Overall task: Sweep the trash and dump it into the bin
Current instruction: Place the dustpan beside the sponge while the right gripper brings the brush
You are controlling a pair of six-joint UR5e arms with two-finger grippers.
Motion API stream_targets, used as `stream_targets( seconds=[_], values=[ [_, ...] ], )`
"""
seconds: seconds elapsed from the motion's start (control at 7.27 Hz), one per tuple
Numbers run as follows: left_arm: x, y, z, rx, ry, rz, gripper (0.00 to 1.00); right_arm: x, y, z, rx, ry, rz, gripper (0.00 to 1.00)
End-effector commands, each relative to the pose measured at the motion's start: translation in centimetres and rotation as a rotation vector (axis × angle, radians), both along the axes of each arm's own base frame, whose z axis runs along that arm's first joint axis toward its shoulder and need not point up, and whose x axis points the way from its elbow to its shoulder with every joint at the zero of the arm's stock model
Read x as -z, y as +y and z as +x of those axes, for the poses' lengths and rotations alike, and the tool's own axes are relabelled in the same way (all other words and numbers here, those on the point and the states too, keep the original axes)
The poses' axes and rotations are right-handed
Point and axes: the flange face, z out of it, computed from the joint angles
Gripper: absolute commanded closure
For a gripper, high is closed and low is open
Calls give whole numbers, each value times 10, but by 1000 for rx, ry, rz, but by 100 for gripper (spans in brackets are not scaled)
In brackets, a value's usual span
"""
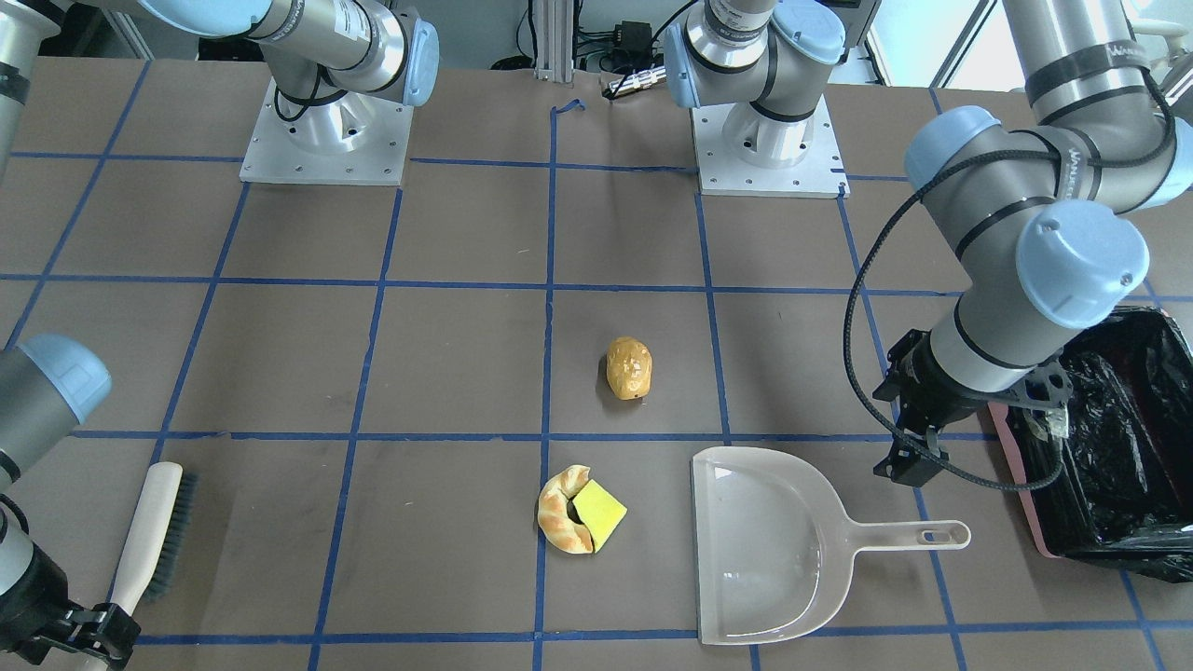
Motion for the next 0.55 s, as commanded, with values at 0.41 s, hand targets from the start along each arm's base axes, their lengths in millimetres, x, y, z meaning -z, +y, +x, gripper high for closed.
stream_targets(
  seconds=[0.41],
  values=[
    [79,-55,19,-68,-86,-65,3,4,-4,4,-6,-41,-10,76]
  ],
)
